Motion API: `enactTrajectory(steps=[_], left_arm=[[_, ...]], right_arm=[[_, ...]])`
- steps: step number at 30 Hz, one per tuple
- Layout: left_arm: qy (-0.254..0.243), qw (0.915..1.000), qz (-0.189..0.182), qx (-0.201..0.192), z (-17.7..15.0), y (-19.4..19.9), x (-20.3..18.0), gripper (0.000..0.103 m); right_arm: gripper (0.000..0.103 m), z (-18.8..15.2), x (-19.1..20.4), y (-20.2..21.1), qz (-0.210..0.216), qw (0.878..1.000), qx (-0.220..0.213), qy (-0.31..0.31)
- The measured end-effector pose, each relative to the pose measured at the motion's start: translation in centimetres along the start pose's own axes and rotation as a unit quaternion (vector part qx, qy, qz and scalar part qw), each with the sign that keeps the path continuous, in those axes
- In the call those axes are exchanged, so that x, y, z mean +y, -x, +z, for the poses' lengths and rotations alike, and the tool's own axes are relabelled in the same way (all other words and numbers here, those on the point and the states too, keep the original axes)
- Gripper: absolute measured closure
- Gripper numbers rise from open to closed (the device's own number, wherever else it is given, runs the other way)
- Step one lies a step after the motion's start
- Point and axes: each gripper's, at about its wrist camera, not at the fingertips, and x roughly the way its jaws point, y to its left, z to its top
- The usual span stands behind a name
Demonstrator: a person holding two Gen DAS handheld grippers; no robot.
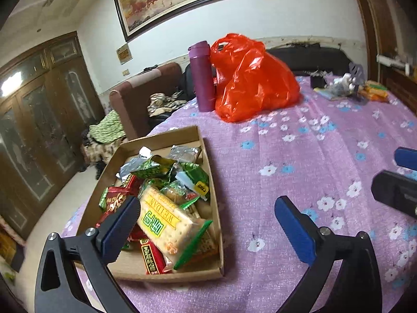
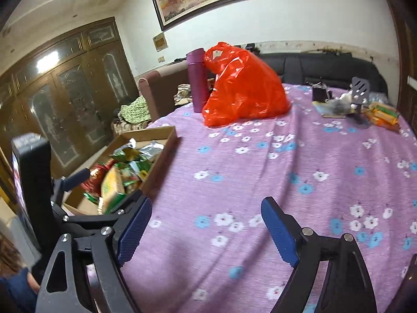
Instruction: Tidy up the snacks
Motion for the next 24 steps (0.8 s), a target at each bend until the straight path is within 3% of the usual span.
enactTrajectory(steps=[7, 15, 24], left_arm=[[0.031, 0.9994, 0.003, 0.016, -0.3, 0.1, 1.1, 0.0], [0.012, 0.9952, 0.049, 0.084, -0.2, -2.0, 1.4, 0.0], [0.0, 0.9948, 0.08, 0.064, -0.3, -1.5, 1.9, 0.0]], right_arm=[[0.012, -2.1, -0.6, -1.1, 0.026, 0.999, 0.005, 0.018], [0.012, -2.4, 0.3, -0.7, 0.029, 0.999, -0.008, 0.038], [0.012, -2.8, 1.6, -0.7, 0.027, 0.997, -0.014, 0.072]])
